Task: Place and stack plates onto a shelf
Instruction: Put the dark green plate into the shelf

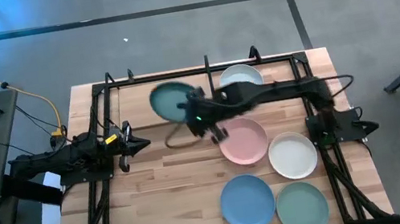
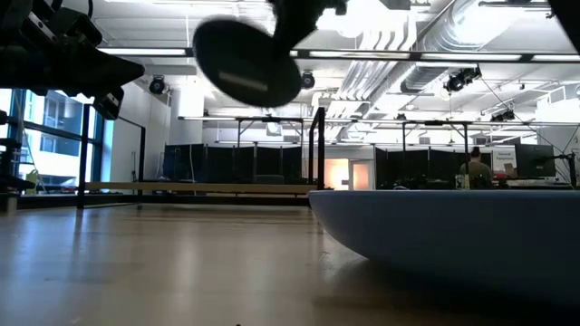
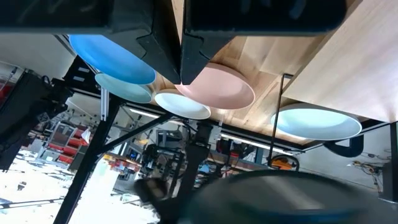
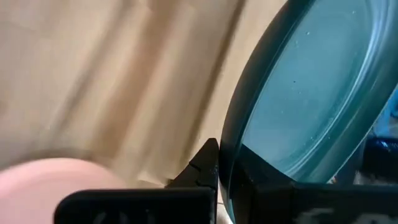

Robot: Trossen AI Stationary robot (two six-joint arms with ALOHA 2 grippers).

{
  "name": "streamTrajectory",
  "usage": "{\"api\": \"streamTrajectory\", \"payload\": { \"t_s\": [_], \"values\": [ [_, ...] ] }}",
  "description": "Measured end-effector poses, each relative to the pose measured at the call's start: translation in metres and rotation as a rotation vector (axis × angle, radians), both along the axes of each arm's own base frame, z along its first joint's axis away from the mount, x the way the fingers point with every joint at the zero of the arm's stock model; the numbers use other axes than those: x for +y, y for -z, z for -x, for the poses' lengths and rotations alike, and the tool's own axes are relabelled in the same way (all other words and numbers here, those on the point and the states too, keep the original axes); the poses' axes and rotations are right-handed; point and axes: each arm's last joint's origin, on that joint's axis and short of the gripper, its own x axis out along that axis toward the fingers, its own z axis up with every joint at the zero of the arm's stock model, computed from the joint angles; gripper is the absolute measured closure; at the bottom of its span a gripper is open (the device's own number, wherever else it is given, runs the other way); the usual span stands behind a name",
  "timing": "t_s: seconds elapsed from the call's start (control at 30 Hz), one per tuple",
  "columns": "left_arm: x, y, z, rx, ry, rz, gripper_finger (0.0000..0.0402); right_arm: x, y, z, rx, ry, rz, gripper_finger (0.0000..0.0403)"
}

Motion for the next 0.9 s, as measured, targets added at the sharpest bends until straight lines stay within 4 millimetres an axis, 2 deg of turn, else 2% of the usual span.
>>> {"api": "streamTrajectory", "payload": {
  "t_s": [0.1,0.23,0.37,0.5,0.73,0.9],
  "values": [
    [0.000,0.000,0.000,0.000,0.000,0.000,0.0401,-0.023,0.018,-0.017,0.029,0.031,0.007,0.0403],
    [0.000,0.000,0.000,0.000,0.000,0.000,0.0401,-0.041,0.051,-0.036,0.100,0.027,0.050,0.0403],
    [0.000,0.000,0.000,0.000,0.000,0.000,0.0401,-0.049,0.086,-0.048,0.193,0.029,0.082,0.0403],
    [0.000,0.000,0.000,0.000,0.000,0.000,0.0401,-0.050,0.109,-0.055,0.248,0.036,0.079,0.0403],
    [0.000,0.000,0.000,0.000,0.000,0.000,0.0401,-0.053,0.131,-0.054,0.324,0.146,0.084,0.0403],
    [0.000,0.000,0.000,0.000,0.000,0.000,0.0401,-0.057,0.132,-0.051,0.318,0.228,0.041,0.0403]
  ]
}}
